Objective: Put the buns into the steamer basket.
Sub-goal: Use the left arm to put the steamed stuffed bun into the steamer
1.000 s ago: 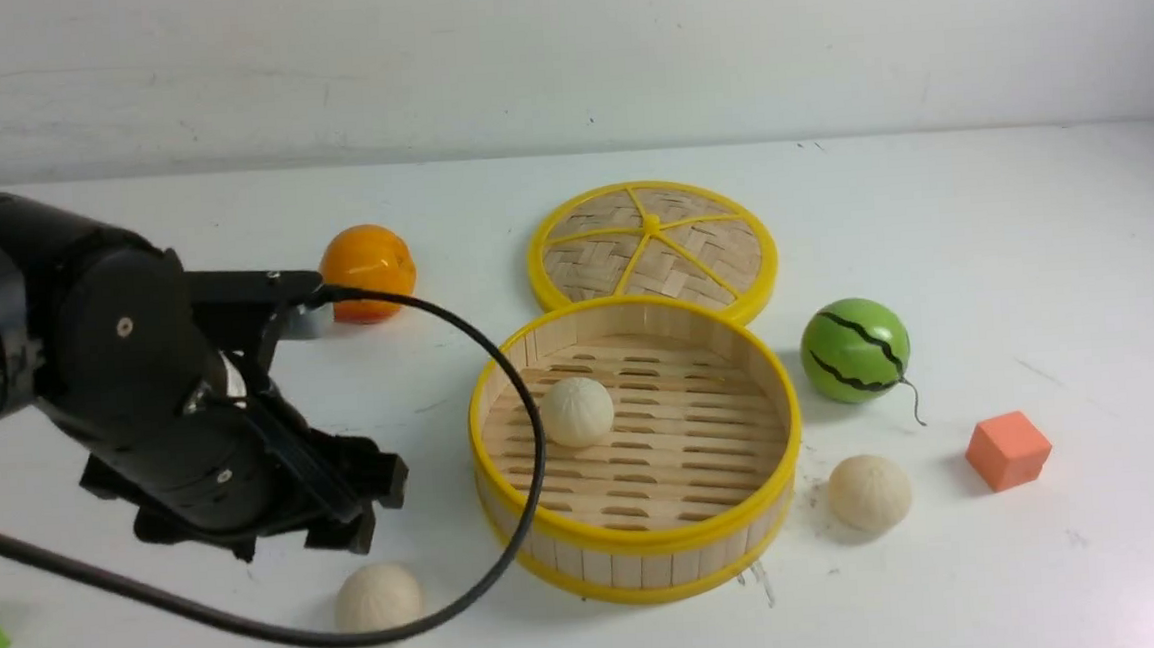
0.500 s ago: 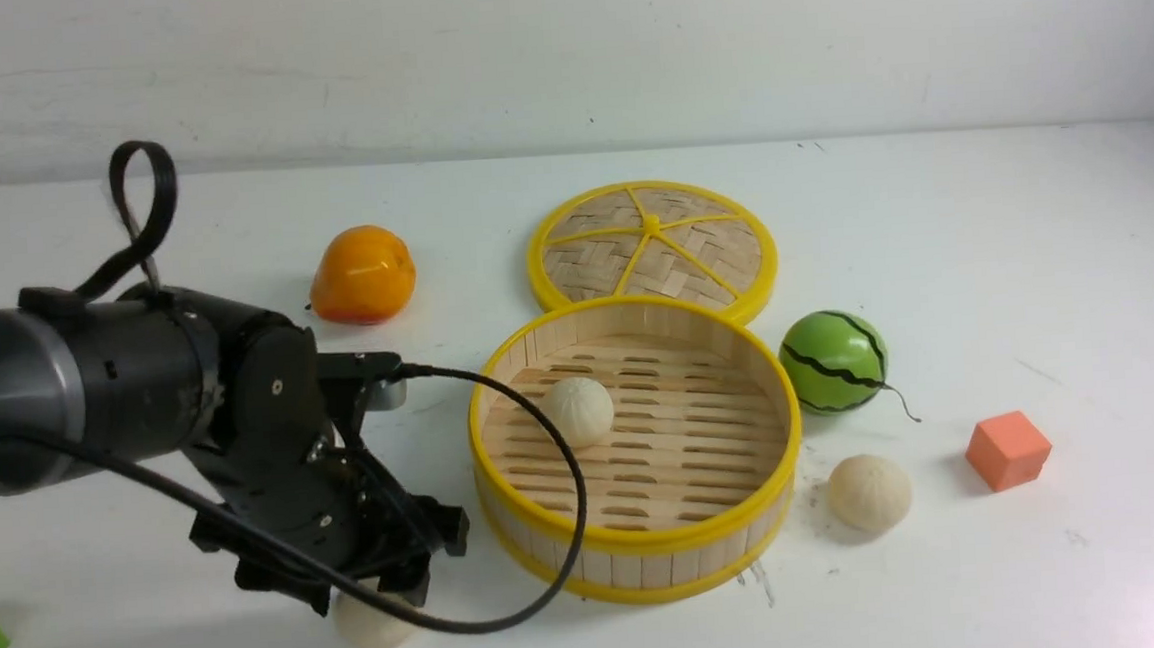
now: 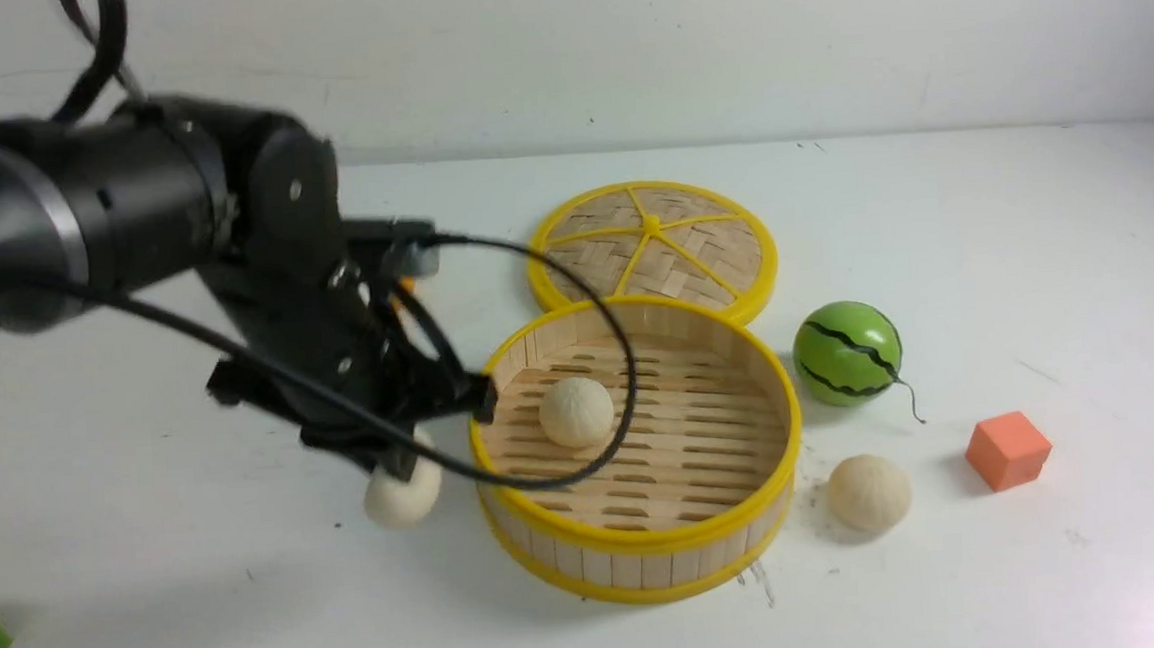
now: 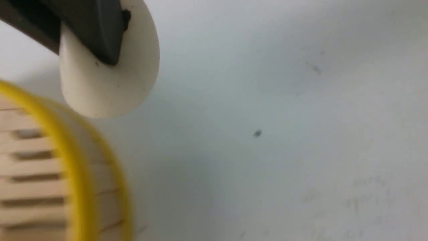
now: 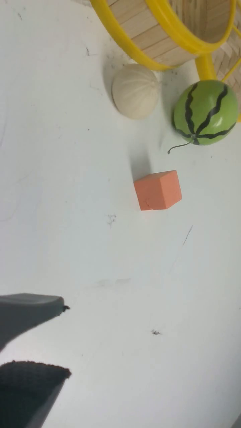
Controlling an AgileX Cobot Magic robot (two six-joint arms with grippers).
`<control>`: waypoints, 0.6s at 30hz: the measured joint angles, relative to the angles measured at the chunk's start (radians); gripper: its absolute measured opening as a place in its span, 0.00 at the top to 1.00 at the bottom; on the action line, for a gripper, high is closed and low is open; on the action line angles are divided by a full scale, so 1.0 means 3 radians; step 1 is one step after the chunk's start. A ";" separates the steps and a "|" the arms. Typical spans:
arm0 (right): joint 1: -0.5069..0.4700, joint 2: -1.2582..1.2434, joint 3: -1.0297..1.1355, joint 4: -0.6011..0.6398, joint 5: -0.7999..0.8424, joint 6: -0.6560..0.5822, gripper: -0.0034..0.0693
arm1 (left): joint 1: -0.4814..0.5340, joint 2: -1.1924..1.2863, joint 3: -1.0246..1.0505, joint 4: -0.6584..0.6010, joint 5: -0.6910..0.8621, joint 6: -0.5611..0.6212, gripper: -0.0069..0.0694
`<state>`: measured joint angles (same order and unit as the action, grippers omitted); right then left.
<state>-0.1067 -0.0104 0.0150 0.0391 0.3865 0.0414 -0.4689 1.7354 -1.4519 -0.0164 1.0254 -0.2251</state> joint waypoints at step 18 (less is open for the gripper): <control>0.0000 0.0000 0.0000 0.0000 0.0000 0.0000 0.62 | -0.0680 0.1023 -0.0881 -0.0105 -0.0181 0.0060 0.81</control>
<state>-0.1067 -0.0104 0.0150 0.0391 0.3865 0.0414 -0.6729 2.0423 -1.7161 -0.0480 0.9710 -0.2071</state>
